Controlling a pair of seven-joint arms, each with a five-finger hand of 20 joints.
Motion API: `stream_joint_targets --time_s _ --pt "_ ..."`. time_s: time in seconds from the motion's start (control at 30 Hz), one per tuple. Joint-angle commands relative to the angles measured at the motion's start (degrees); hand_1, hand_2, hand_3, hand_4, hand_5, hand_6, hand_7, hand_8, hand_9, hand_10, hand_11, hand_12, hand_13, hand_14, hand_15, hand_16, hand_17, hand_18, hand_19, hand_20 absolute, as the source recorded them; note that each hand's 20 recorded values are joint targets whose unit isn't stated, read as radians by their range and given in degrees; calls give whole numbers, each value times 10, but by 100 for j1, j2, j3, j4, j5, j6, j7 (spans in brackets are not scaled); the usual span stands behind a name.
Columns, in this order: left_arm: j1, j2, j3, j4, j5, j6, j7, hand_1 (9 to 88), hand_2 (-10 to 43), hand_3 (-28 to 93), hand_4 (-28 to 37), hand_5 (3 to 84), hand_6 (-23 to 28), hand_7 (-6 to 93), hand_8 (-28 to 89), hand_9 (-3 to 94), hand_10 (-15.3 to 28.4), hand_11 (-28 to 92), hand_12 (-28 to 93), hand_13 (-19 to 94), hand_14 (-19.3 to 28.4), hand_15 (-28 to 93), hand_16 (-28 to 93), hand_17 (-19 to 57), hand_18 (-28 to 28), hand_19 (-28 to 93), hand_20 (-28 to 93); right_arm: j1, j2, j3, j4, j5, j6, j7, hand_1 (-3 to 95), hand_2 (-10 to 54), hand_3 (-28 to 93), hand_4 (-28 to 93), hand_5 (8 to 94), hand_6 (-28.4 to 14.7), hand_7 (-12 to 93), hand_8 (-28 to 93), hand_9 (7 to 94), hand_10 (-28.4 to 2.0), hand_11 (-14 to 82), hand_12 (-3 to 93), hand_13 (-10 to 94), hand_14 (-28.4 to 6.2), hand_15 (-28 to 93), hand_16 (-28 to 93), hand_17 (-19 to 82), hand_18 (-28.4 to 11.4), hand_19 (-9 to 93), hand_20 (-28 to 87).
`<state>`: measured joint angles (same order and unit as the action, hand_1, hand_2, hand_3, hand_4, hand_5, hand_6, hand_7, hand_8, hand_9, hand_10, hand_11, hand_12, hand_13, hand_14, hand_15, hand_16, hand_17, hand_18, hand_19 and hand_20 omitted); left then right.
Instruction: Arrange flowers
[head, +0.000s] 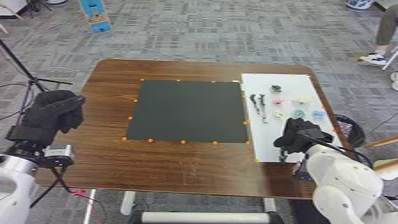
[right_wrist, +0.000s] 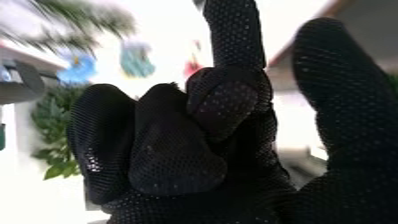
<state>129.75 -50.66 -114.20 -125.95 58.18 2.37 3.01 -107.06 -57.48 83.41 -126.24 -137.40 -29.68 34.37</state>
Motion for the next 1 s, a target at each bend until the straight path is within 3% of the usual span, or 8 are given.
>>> stream_joint_targets --time_s 0.03,0.2,0.4,0.47,0.53,0.63,0.7,1.0 --pt "-13 11 -2 -6 -15 -82 -33 395 -10 618 -63 635 -55 734 186 755 125 734 577 726 149 932 401 350 245 932 711 8 92 -233 310 -123 -47 124 272 -95 587 5 819 -35 339 -3 871 -105 511 495 908 -73 655 477 698 -157 932 598" --pt "28 -32 -39 -34 -2 -85 -42 395 -10 617 -63 635 -55 735 186 755 124 734 576 726 148 932 401 350 245 932 711 39 75 -380 452 -253 -2 96 261 -95 583 1 820 -35 334 0 870 -108 509 491 908 -73 653 476 696 -157 932 596" --pt "41 -81 -12 -32 -5 -81 -35 396 -10 616 -63 635 -55 734 185 755 124 734 576 726 149 932 401 350 244 932 710 54 24 -494 463 -179 -71 355 334 -95 595 1 819 -33 336 7 872 -104 510 487 910 -70 652 470 696 -156 932 589" --pt "58 -92 -11 -42 -13 -97 -39 396 -11 616 -63 635 -55 735 185 755 125 734 577 726 148 932 401 349 245 932 710 16 4 -477 439 -190 -219 446 399 -95 561 20 819 -25 282 259 873 -103 509 487 911 -69 651 467 699 -152 932 580" --pt "32 -100 -37 -37 -25 -138 -108 396 -11 617 -63 635 -54 735 185 755 124 734 576 726 149 932 401 350 244 932 709 -39 -4 -455 434 -188 -143 431 478 -95 505 49 820 -16 262 345 874 -101 507 484 912 -67 649 465 701 -149 932 575" --pt "-18 -31 -76 1 -64 -162 -150 396 -11 616 -63 635 -54 734 185 755 125 734 575 726 149 932 401 349 245 932 710 -119 58 -452 406 -347 54 356 544 -95 492 53 819 -9 259 364 876 -98 504 483 914 -64 644 463 704 -144 932 565" --pt "18 -74 -87 -24 -68 -123 -147 396 -11 616 -63 635 -55 735 184 755 125 734 575 726 149 932 402 349 245 932 710 -128 63 -446 431 -461 141 277 558 -95 493 58 818 -4 264 366 875 -95 509 485 918 -61 643 462 705 -143 932 562" --pt "17 -93 11 -30 -50 -153 -104 397 -11 616 -64 635 -53 734 187 755 125 735 575 726 148 932 401 350 245 932 710 -142 141 -369 262 -651 600 16 537 -95 545 102 806 -13 319 365 865 -94 560 510 917 -52 683 474 717 -150 932 617"
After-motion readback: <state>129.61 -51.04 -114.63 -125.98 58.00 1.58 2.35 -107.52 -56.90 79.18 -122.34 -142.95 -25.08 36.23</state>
